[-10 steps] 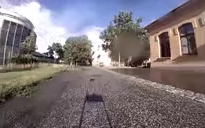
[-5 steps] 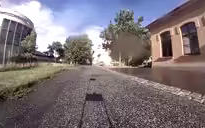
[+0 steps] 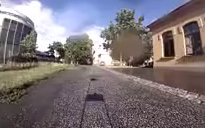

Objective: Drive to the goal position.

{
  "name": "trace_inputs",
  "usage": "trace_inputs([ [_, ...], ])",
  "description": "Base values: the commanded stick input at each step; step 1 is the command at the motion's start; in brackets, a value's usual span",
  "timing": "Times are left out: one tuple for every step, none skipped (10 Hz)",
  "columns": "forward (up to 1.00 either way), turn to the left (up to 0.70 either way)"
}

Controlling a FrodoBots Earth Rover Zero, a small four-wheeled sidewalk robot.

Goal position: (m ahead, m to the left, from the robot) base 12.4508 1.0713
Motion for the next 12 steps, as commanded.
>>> trace_inputs([
  [0.5,0.0],
  [0.5,0.0],
  [0.5,0.0],
  [0.5,0.0],
  [0.5,0.0],
  [0.5,0.0],
  [0.5,0.0],
  [0.5,0.0],
  [0.5,0.0],
  [0.5,0.0],
  [0.5,0.0],
  [0.5,0.0],
])
